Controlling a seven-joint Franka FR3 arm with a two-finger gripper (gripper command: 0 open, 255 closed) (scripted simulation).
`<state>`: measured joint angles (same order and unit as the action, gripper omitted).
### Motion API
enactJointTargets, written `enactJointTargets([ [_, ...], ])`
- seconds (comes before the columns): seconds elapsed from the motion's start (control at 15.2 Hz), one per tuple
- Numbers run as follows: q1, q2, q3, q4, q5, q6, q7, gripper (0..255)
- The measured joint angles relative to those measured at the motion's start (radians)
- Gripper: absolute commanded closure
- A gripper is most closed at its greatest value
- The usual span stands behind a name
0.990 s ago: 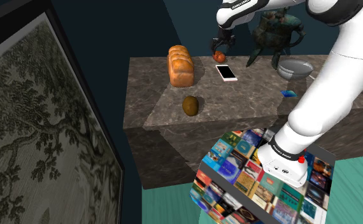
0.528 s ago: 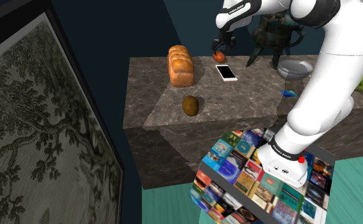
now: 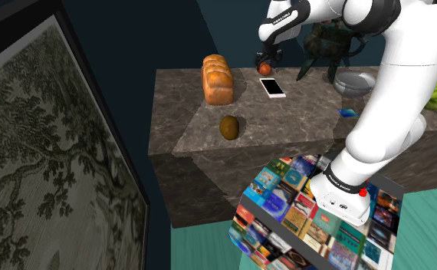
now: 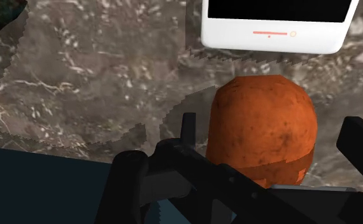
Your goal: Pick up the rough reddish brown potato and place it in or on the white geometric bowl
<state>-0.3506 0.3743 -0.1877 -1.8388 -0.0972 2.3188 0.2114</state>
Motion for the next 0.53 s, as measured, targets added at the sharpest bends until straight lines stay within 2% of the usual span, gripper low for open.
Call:
enactJointTargets([
  [0.2, 0.000, 0.000, 0.000, 0.000, 0.000, 0.001, 0.000, 0],
  [0.26, 0.000, 0.000, 0.000, 0.000, 0.000, 0.001, 0.000, 255],
  [0.53, 0.000, 0.000, 0.000, 0.000, 0.000, 0.001, 0.000, 255],
])
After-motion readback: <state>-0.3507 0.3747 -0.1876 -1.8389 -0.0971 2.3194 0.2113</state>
